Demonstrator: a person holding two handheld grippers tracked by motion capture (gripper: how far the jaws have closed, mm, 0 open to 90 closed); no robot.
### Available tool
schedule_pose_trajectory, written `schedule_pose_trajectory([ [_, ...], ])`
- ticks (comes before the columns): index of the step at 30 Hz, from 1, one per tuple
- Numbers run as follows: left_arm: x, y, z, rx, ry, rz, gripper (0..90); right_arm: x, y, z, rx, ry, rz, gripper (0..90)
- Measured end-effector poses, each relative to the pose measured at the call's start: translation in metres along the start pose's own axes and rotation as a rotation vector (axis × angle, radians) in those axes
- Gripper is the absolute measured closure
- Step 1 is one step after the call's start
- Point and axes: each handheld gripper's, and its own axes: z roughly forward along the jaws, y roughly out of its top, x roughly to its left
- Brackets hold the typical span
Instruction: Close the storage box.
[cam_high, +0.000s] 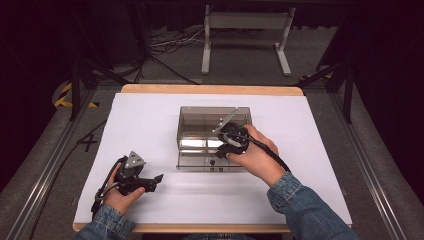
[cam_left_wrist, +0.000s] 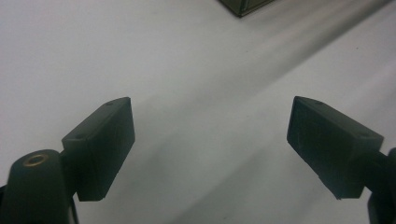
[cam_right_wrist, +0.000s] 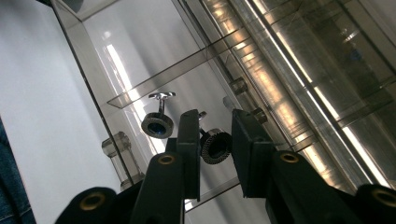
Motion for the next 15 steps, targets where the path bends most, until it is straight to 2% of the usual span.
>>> schedule_pose_trajectory([
  [9,-0.0001,-0.0001,0.0005,0.002,-0.001,-0.002,15.7,0.0014,-0.0012,0.0017,0.008,-0.01,-0.018,72.3],
  [15,-0.0001,0.0,0.0005,0.005,-0.002,-0.002,15.7,0.0038,-0.0026,-0.0027,-0.015,-0.004,-0.023,70.0],
])
